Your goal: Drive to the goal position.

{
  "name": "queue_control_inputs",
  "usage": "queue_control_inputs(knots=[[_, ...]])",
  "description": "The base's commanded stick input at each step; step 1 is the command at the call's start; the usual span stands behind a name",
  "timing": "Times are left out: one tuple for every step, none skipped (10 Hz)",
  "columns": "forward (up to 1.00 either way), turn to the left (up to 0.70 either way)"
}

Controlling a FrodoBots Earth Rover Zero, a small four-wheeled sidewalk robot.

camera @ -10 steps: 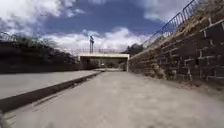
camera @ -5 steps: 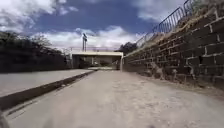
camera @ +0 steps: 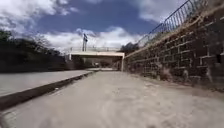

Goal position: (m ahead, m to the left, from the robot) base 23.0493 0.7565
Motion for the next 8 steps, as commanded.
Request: queue_control_inputs(knots=[[1.00,0.00],[1.00,0.00],[1.00,0.00],[1.00,0.00],[1.00,0.00],[1.00,0.00],[1.00,0.00],[1.00,0.00]])
